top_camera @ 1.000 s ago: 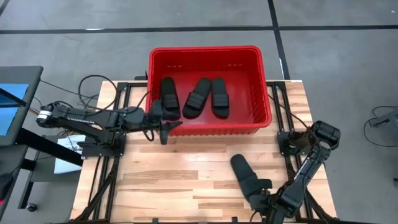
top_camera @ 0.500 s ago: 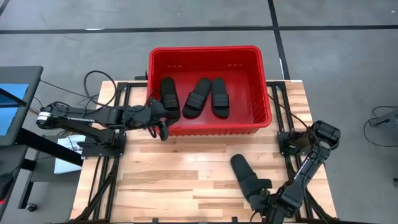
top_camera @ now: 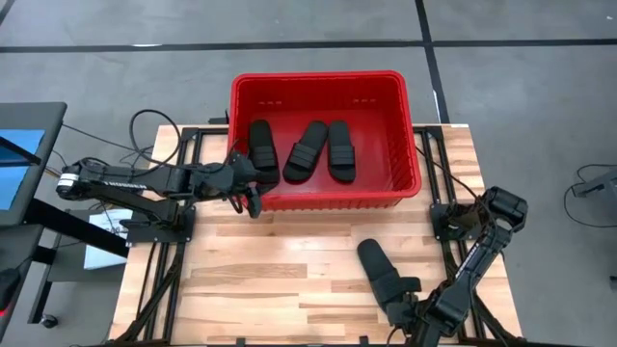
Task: Pick and place slides into bin
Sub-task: Put the black slipper into the red bin
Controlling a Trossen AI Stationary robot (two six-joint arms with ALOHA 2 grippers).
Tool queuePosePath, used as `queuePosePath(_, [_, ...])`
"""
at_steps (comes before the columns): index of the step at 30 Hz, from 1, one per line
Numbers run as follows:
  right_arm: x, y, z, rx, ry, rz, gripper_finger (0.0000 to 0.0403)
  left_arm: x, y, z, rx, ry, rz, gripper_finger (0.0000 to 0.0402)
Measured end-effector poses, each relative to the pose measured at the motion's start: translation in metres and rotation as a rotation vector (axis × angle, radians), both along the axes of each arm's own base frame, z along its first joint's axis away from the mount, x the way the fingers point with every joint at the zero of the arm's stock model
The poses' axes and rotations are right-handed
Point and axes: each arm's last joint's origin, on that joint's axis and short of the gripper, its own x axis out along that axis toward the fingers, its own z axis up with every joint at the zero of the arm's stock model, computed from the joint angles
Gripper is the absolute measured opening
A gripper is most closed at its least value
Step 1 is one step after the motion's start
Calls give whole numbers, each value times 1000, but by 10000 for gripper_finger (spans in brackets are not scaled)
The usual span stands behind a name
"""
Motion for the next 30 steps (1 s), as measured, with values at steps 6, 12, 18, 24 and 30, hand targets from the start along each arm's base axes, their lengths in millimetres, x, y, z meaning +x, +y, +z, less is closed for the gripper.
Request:
queuePosePath(6, [2, 2, -11, -36, 16, 29, 134, 0, 0, 0, 0, -1, 1, 148])
queuePosePath(12, [8, 4, -37, -112, 57, 74, 134, 0, 0, 0, -1, -1, 1, 148])
queuePosePath(18, [13, 3, -54, -172, 88, 73, 134, 0, 0, 0, -7, -2, 5, 148])
queuePosePath(24, [15, 3, -57, -197, 70, 64, 117, 0, 0, 0, -17, -2, -10, 148])
queuePosePath(30, [15, 3, -57, -193, 69, 43, 27, 0, -1, 0, -25, -5, -10, 148])
